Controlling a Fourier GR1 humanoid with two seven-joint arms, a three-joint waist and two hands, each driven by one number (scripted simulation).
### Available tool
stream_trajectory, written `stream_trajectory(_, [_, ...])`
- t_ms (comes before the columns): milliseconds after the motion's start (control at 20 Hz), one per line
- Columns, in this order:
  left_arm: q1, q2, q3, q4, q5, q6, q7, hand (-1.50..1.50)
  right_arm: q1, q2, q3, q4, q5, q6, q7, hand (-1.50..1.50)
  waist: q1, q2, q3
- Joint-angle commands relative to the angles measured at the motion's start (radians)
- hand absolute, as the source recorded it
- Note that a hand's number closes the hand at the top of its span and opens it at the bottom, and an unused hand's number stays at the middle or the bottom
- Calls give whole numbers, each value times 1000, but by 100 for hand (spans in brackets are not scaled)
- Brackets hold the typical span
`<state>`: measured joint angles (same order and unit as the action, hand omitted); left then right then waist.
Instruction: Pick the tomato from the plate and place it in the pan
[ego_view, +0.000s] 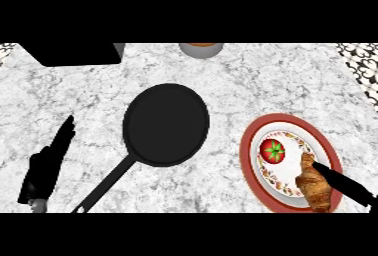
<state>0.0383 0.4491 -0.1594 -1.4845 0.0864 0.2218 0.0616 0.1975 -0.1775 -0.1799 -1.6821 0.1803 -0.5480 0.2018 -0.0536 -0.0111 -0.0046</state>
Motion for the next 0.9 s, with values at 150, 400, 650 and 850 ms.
stream_trajectory(150, [26, -22, -55, -88, -46, 21, 51, 0, 208, -141, 119, -316, 205, 133, 365, -150, 42, 7, 1])
stream_trajectory(400, [-11, -26, -37, -47, -44, -5, 34, 0, 99, -250, 161, -471, 181, 338, 610, -150, 53, 13, 2])
stream_trajectory(650, [13, -35, -50, -77, -69, -17, 45, 0, -95, -269, 224, -524, 221, 438, 911, -150, 66, 12, 3])
stream_trajectory(850, [8, -44, -52, -126, -95, -3, 95, 0, -217, -295, 159, -446, 102, 538, 1015, -150, 63, 11, 4])
